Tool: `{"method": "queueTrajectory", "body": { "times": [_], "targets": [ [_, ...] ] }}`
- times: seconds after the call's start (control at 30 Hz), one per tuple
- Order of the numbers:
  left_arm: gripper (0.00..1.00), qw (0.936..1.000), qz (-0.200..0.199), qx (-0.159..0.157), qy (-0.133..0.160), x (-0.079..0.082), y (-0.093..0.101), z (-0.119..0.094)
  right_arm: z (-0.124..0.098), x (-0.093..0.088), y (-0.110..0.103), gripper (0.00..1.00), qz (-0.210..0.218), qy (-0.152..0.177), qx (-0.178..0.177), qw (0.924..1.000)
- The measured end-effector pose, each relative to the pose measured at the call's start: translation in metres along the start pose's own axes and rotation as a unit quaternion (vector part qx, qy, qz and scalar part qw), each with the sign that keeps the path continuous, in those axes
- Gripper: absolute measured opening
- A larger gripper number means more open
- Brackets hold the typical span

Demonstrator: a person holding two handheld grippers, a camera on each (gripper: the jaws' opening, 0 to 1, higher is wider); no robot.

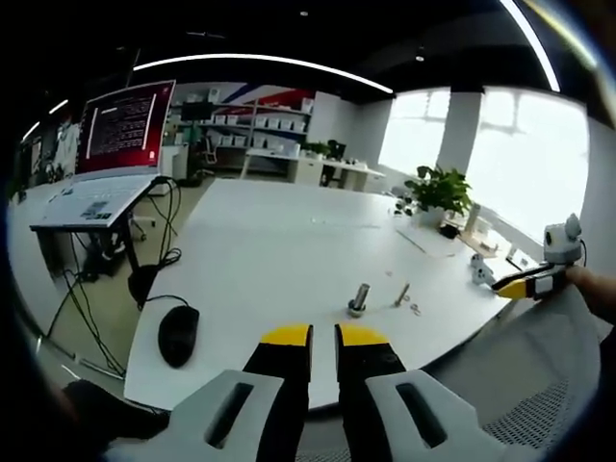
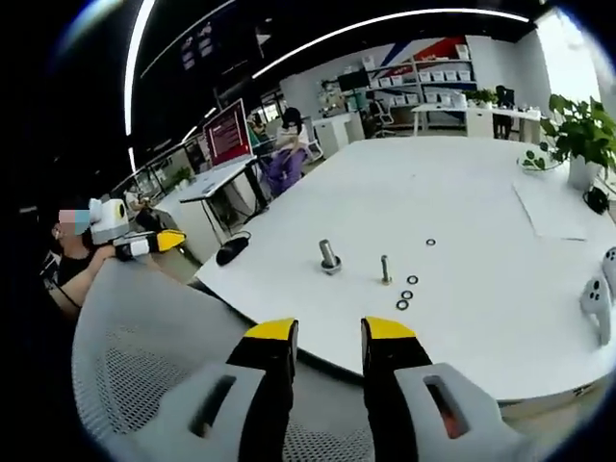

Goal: Place the washer onto the threaded stud by aligning its center hole with the stud, sliding it down to the base, and recovering from edge contact or off-axis alignment until the washer reaches the visible bottom stop.

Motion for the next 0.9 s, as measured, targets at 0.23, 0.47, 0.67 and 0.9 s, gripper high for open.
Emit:
{"method": "queueTrajectory", "body": {
  "times": [0.23, 0.47, 0.67, 0.9],
  "targets": [
    [0.06, 1.0000, 0.001, -0.005, 0.003, 0.0006, 0.0008, -0.0002, -0.0035, -0.0018, 0.0043, 0.29, 0.026, 0.010, -0.017, 0.9995],
    [0.07, 0.9997, 0.003, -0.024, -0.002, 0.0000, 0.0033, 0.0003, -0.0056, -0.0035, 0.0074, 0.29, 0.045, 0.016, -0.036, 0.9982],
    [0.06, 0.9995, 0.003, -0.031, -0.002, 0.0008, 0.0042, 0.0009, -0.0053, -0.0032, 0.0080, 0.29, 0.072, 0.039, -0.037, 0.9960],
    [0.04, 0.9995, 0.004, -0.030, 0.000, 0.0011, 0.0035, 0.0007, -0.0057, -0.0013, 0.0091, 0.29, 0.089, 0.062, -0.034, 0.9935]
  ]
}}
Point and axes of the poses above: the point that each gripper's makers call its tool centre point, and the gripper's own axes: z roughly forward along the fingers, y roughly to its right, x roughly out of its top, the point moved 9 cm from there along -z, roughly backward along the fingers, and after that the axes turned 9 degrees about -y, right-handed, at the moved point
